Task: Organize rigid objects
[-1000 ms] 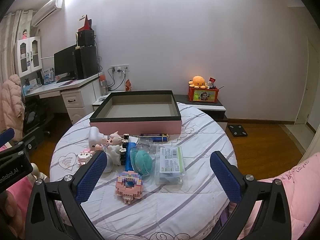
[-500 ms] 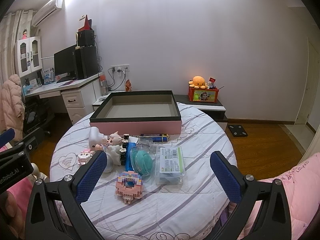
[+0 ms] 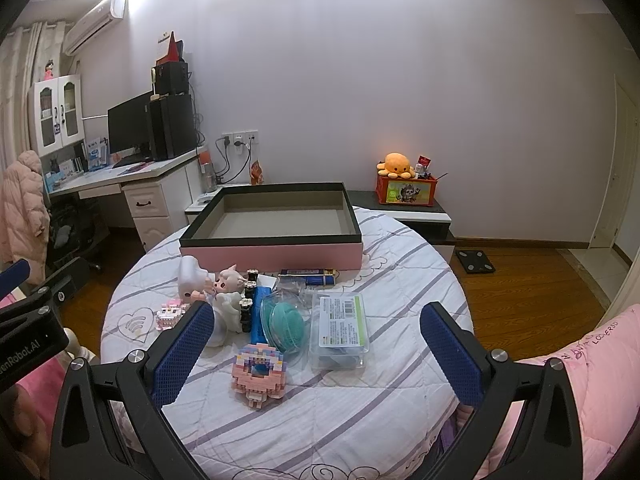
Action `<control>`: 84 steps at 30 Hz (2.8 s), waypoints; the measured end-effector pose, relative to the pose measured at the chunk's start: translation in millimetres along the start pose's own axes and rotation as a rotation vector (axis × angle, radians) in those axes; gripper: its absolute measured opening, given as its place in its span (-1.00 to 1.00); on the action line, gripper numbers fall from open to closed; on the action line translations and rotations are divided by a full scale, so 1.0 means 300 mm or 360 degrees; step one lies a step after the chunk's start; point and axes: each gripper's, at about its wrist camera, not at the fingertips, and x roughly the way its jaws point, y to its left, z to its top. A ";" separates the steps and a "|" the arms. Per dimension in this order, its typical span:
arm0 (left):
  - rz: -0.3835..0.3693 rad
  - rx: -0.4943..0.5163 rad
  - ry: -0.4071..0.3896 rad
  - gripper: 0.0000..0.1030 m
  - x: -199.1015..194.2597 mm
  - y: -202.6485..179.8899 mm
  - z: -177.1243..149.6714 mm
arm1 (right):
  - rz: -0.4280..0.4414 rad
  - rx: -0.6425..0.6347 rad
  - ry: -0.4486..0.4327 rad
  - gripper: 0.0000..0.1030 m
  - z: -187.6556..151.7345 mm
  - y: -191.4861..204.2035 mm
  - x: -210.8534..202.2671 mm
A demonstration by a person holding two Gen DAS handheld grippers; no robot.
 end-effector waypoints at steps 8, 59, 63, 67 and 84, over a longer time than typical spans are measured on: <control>-0.0002 0.0002 0.0003 1.00 0.000 -0.001 0.000 | -0.0001 0.0002 -0.0001 1.00 0.003 0.000 -0.001; -0.0043 0.0020 0.0461 1.00 0.497 0.017 -0.190 | -0.0028 0.0014 0.0390 1.00 -0.111 -0.140 0.400; -0.0055 0.0046 0.0530 1.00 0.557 0.001 -0.191 | -0.0017 0.0040 0.0399 1.00 -0.106 -0.157 0.439; -0.0007 0.0073 0.0611 1.00 0.604 -0.007 -0.181 | 0.0018 0.0045 0.0425 0.99 -0.094 -0.160 0.460; -0.0119 0.0015 0.0630 0.26 0.620 0.004 -0.178 | 0.0064 0.0100 0.0483 0.24 -0.126 -0.200 0.508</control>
